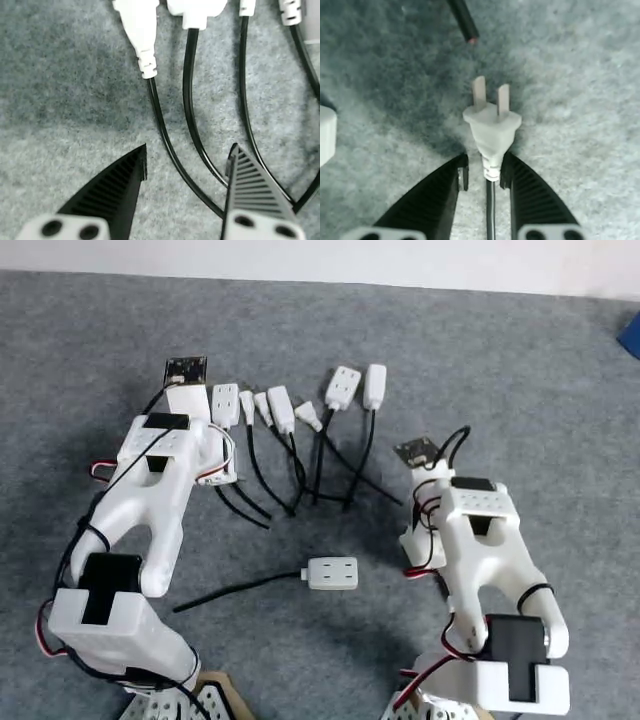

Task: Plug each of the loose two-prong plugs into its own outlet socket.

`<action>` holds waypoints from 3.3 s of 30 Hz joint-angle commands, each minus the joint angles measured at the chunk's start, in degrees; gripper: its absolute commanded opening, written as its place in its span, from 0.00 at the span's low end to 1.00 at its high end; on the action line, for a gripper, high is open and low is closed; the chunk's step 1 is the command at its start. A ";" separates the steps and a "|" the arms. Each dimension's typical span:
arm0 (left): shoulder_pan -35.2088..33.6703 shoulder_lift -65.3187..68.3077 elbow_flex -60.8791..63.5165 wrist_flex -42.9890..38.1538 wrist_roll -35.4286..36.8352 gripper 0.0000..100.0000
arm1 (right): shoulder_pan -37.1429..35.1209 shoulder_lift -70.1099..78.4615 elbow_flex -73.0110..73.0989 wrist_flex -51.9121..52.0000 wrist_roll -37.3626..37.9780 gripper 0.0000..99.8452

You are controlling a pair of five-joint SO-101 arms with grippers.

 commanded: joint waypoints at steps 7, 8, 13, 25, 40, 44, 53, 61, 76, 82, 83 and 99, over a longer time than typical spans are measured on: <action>0.75 -0.31 -0.22 -0.79 -0.62 0.26 | -0.04 -0.57 0.57 -3.21 0.97 0.00; 0.75 -0.31 -0.22 -0.79 -0.62 0.26 | -0.04 -0.57 0.92 -4.26 0.97 0.00; 0.75 -0.31 -0.22 -0.79 -0.62 0.26 | -0.04 -0.66 0.84 -6.46 0.97 0.01; 1.80 -0.31 0.48 -0.88 -0.53 0.26 | -6.64 -8.84 -22.20 17.54 -6.15 0.01; 1.71 -25.01 -12.00 19.43 -15.74 0.26 | -29.05 -27.74 -11.30 8.31 -15.82 0.01; 1.89 -39.78 -1.45 19.78 -21.63 0.27 | -31.25 -30.99 -2.07 -0.66 -15.91 0.01; 3.65 -58.59 20.18 16.35 -25.76 0.45 | -36.62 -31.43 -0.04 -2.68 -15.65 0.01; 4.18 -60.18 23.78 9.67 -23.38 0.46 | -41.63 -31.43 3.91 -2.86 -14.59 0.01; 12.18 -59.74 28.53 5.80 -19.69 0.46 | -41.98 -32.04 1.71 -0.13 -14.68 0.01; 9.89 -59.82 28.62 4.48 -19.69 0.46 | -41.80 -31.69 -10.86 10.07 -12.66 0.01; 8.92 -59.82 28.79 3.52 -19.69 0.46 | -41.89 -31.52 -13.14 11.74 -12.31 0.01; 7.34 -59.74 32.13 2.55 -19.96 0.46 | -39.87 -31.43 -20.70 19.65 -12.04 0.01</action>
